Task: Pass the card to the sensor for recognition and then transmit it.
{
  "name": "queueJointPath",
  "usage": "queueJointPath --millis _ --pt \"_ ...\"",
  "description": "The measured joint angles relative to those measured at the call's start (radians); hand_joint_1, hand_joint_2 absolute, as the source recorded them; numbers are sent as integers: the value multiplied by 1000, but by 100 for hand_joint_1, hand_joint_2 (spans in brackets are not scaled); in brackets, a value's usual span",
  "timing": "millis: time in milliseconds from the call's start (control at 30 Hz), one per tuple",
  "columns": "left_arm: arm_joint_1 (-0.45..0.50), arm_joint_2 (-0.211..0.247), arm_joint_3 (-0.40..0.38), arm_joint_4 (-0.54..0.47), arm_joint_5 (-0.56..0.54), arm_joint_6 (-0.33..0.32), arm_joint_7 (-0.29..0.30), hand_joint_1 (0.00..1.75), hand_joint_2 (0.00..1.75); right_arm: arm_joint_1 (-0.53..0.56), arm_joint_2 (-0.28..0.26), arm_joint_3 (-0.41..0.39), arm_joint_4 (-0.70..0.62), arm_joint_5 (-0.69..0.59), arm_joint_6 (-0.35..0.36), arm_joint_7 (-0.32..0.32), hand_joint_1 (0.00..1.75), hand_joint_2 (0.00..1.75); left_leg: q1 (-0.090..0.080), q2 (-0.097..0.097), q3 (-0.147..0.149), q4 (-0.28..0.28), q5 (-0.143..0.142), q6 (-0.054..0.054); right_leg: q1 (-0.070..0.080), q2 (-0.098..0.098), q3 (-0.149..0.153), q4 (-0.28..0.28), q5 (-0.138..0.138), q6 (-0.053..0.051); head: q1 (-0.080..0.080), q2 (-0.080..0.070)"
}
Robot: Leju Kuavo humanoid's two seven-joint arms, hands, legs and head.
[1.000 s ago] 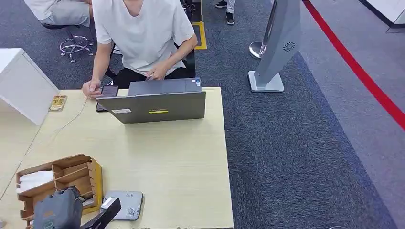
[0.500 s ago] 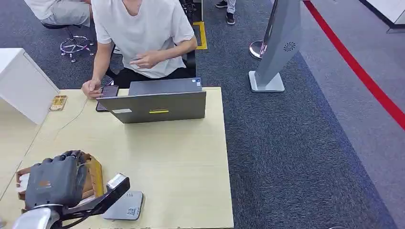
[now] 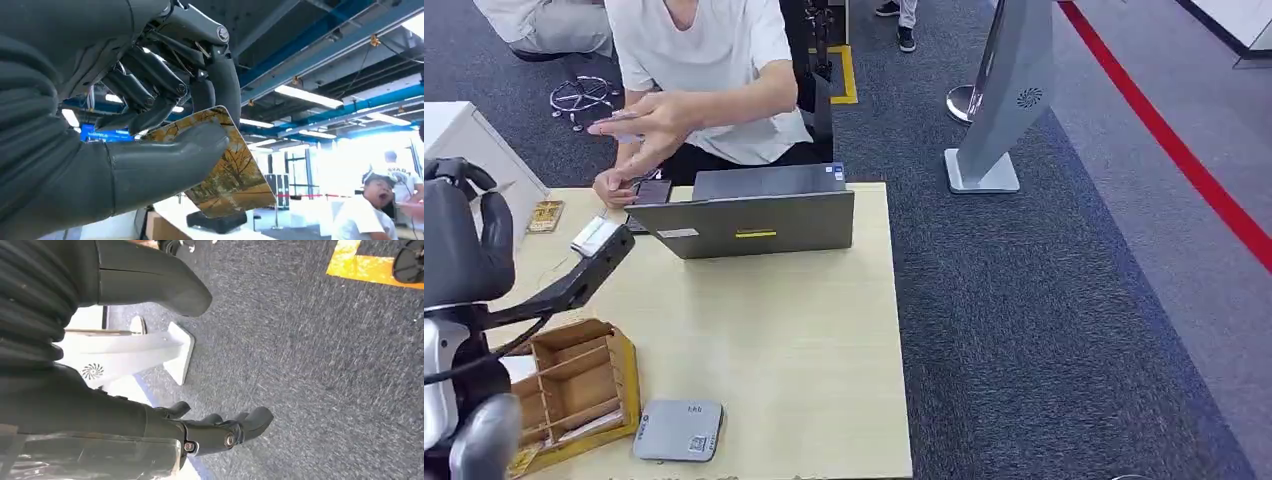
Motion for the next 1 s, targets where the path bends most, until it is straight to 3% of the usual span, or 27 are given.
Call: queueJointPath --millis 667,700,1000 --pt "-18 26 66 129 0 -3 0 175 175 -2 0 0 7 4 5 3 0 175 0 1 -1 0 0 0 0 1 -1 0 0 0 0 0" --pt "-17 27 74 137 0 -2 -1 0 175 -4 0 -1 10 11 5 4 0 175 0 1 -1 0 0 0 0 1 -1 0 0 0 0 0" --pt "19 14 129 170 0 8 -65 0 175 -30 0 -28 40 27 0 -18 0 175 0 1 -2 0 0 0 0 1 -1 0 0 0 0 0"
